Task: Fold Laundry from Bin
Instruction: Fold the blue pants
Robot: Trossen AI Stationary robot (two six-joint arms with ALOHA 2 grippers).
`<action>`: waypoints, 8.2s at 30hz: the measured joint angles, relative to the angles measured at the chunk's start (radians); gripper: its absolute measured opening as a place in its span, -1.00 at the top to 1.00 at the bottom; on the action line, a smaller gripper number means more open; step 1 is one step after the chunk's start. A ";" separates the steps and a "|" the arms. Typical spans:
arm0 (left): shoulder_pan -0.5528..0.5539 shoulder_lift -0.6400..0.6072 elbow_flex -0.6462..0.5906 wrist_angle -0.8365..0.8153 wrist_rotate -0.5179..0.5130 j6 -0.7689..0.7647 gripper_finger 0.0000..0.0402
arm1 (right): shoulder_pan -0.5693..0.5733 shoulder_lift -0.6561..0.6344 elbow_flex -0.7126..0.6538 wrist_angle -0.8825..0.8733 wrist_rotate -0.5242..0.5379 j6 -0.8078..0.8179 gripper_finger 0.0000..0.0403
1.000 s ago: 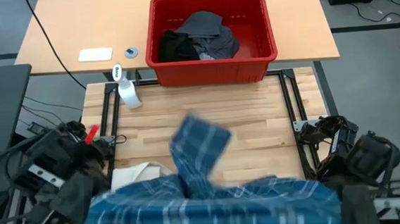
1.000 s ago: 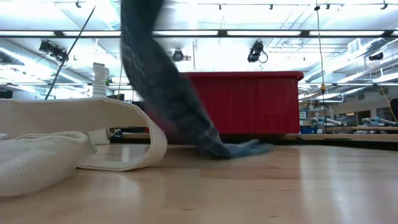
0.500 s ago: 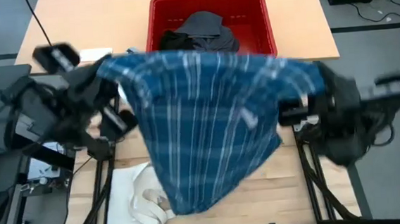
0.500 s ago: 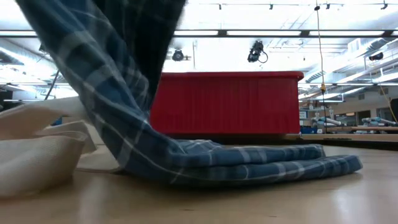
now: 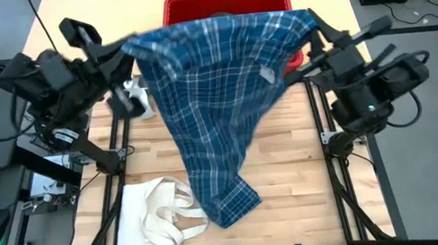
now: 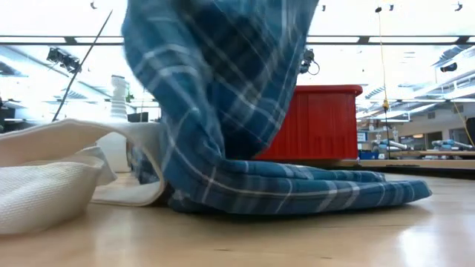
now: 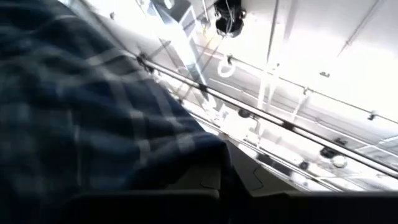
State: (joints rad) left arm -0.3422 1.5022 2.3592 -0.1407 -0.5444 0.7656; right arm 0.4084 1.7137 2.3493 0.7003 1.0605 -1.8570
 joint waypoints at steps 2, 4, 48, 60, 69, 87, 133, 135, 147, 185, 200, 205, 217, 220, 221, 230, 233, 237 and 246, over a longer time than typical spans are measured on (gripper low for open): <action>-0.025 -0.004 0.001 -0.045 0.051 -0.005 0.96 | -0.035 0.000 0.000 -0.115 -0.011 0.134 0.96; -0.051 -0.004 0.001 -0.102 0.064 0.014 0.96 | -0.078 -0.001 0.000 -0.255 0.007 0.249 0.95; -0.047 0.047 -0.065 -1.145 -0.429 -0.751 0.96 | -0.513 -0.026 -0.098 -2.199 -0.482 1.742 -0.24; -0.036 0.046 -0.385 -1.131 -0.399 -0.799 0.96 | -0.510 -0.033 -0.486 -1.624 -0.570 1.447 -0.24; -0.123 0.041 -0.547 -1.136 -0.286 -0.844 0.96 | -0.499 -0.037 -0.656 -1.652 -0.615 1.438 -0.18; -0.141 0.041 -1.044 -0.463 -0.004 -0.754 0.96 | -0.261 -0.054 -0.944 -1.885 -0.567 1.791 -0.17; -0.254 0.019 -1.143 -0.808 0.161 -0.877 -0.35 | 0.029 0.161 -1.405 -0.723 -0.827 2.070 -0.17; -0.242 0.019 -1.143 -0.803 0.145 -0.865 -0.35 | 0.022 0.162 -1.398 -0.786 -0.840 2.109 -0.17; -0.202 0.020 -1.143 -0.814 -0.076 -0.861 -0.35 | -0.057 -0.017 -1.406 -1.555 -0.784 2.369 -0.09; 0.165 -0.001 -1.711 -0.154 0.226 -0.829 -0.35 | -0.147 -0.252 -1.688 -1.583 -0.729 2.629 -0.04; 0.104 -0.109 -1.712 -0.126 0.173 -0.841 -0.35 | -0.147 -0.426 -1.647 -1.392 -0.514 2.584 -0.04; 0.134 -0.091 -1.712 -0.027 0.173 -0.766 -0.35 | -0.246 -0.334 -1.646 -1.151 -0.606 2.365 -0.04; 0.251 0.058 -1.712 0.041 0.239 -0.778 -0.35 | -0.368 -0.103 -1.638 -1.177 -0.644 2.348 -0.03; 0.244 0.067 -1.710 0.039 0.242 -0.825 -0.35 | -0.376 -0.141 -1.645 -1.266 -0.575 2.445 -0.03; 0.241 0.066 -1.710 0.035 0.235 -0.835 -0.35 | -0.378 -0.160 -1.647 -1.314 -0.558 2.480 -0.03; 0.197 0.056 -1.711 -0.060 0.120 -0.913 -0.35 | -0.369 -0.381 -1.648 -1.684 -0.406 2.698 -0.03; 0.180 0.043 -1.713 -0.074 0.110 -0.914 -0.35 | -0.338 -0.435 -1.647 -1.552 -0.454 2.579 -0.03; 0.172 0.034 -1.714 -0.095 0.103 -0.932 -0.35 | -0.349 -0.429 -1.646 -1.431 -0.485 2.478 -0.03; 0.170 0.020 -1.714 -0.247 0.001 -0.996 -0.35 | -0.462 -0.228 -1.721 -1.071 -0.539 2.250 -0.03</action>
State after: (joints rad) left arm -0.1721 1.5219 0.6453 -0.3880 -0.5430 -0.2303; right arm -0.0532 1.4853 0.6280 -0.3707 0.5210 0.3927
